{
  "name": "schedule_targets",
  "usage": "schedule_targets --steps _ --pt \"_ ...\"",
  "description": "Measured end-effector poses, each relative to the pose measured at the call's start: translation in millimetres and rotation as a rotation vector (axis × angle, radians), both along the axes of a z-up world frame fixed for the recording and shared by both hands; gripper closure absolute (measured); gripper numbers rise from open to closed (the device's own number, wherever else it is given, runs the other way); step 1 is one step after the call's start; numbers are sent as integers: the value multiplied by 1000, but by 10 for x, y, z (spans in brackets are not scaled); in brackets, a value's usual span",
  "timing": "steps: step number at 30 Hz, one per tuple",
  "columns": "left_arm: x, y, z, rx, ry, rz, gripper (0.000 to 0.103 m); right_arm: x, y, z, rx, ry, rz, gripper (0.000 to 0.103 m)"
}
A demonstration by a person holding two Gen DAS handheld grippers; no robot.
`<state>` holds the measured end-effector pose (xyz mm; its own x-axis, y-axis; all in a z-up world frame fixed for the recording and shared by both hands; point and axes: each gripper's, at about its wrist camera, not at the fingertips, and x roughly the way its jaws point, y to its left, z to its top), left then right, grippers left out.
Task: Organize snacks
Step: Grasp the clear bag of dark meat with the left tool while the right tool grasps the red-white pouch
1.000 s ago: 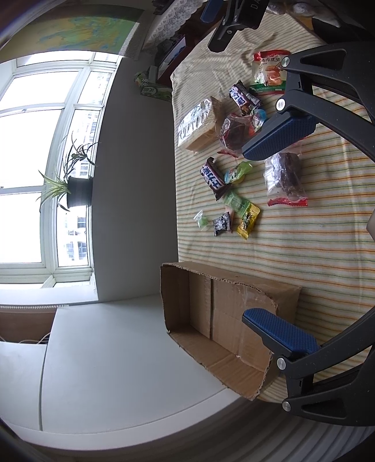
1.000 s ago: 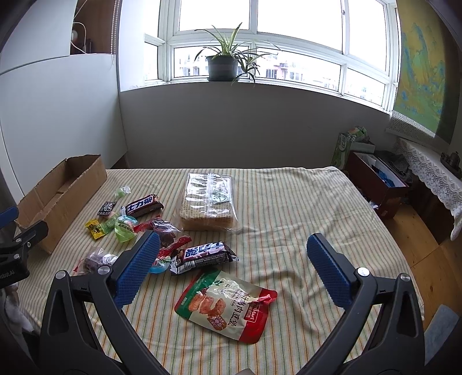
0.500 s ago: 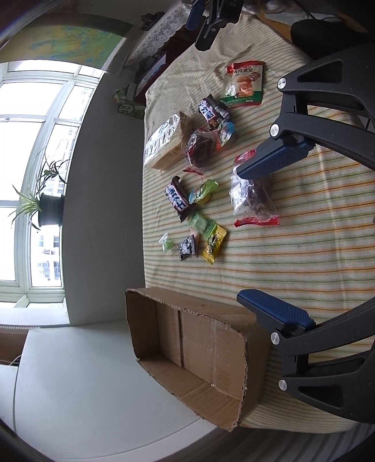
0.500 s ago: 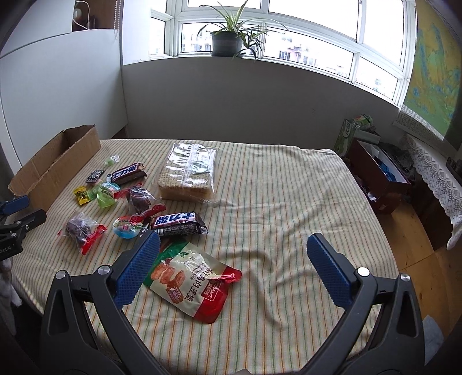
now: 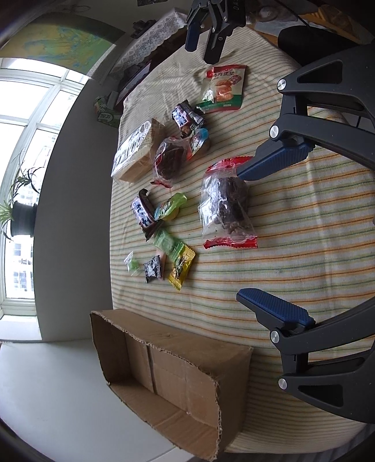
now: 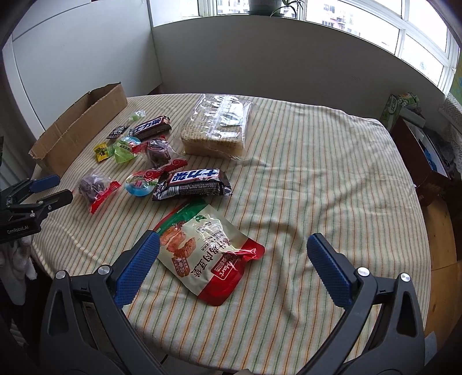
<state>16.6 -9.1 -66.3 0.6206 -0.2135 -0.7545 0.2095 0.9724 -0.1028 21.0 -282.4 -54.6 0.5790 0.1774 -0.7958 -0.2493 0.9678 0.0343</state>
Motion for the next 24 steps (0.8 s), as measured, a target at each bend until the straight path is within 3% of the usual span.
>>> schedule_targets --steps 12,17,24 --pt "107 -88 -132 -31 95 -19 26 287 182 -201 -85 172 328 0" --pt "48 -52 -139 -131 136 -32 26 399 247 -246 -79 216 393 0" --pt "187 -138 -188 -135 174 -37 26 458 415 -390 -133 248 456 0"
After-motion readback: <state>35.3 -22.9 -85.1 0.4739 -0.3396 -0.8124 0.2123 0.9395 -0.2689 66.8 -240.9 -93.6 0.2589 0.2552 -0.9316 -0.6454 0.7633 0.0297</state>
